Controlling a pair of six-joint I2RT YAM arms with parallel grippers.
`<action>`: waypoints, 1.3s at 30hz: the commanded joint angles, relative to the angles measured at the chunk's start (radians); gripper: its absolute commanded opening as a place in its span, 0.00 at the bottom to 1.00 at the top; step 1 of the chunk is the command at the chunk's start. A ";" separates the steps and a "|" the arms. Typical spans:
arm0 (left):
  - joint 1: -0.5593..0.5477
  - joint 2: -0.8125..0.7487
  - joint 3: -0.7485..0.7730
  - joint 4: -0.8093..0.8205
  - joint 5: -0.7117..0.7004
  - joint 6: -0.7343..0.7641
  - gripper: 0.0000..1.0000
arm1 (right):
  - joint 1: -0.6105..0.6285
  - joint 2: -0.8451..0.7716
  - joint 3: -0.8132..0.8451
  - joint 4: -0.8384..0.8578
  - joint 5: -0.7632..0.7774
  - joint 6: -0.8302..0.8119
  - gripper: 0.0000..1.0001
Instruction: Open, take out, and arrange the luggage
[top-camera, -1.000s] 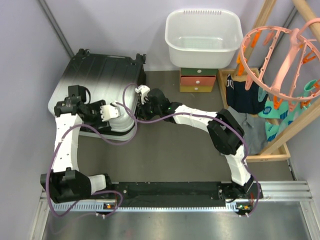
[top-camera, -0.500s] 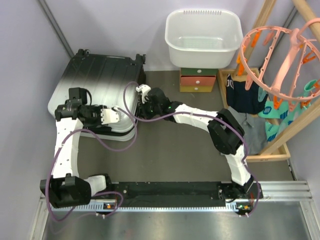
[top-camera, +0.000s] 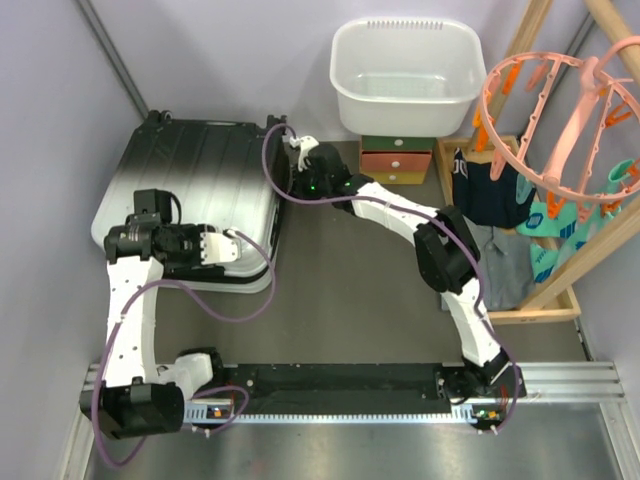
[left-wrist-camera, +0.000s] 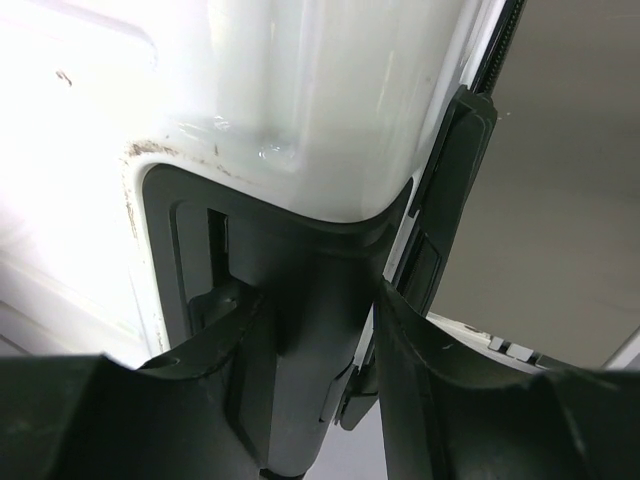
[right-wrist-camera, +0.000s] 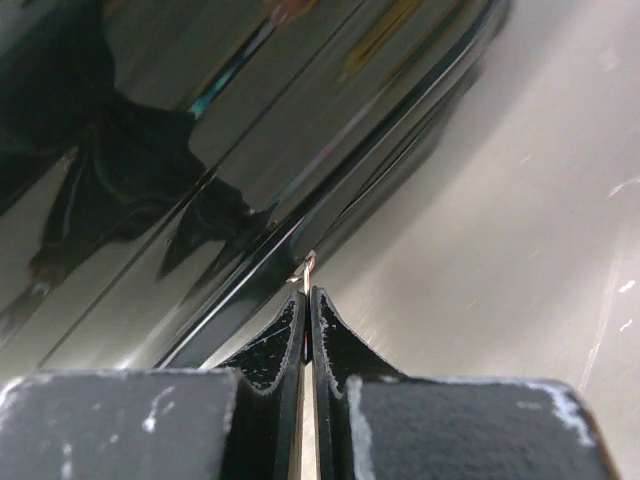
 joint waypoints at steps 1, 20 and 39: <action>0.006 -0.103 0.007 -0.262 -0.048 0.016 0.00 | -0.061 0.065 0.184 0.126 0.116 -0.044 0.00; 0.006 -0.150 -0.016 -0.261 -0.006 0.053 0.00 | -0.090 0.330 0.442 0.471 0.054 -0.113 0.00; 0.006 -0.014 0.362 -0.103 0.210 -0.491 0.99 | -0.070 0.185 0.147 0.617 -0.121 -0.144 0.00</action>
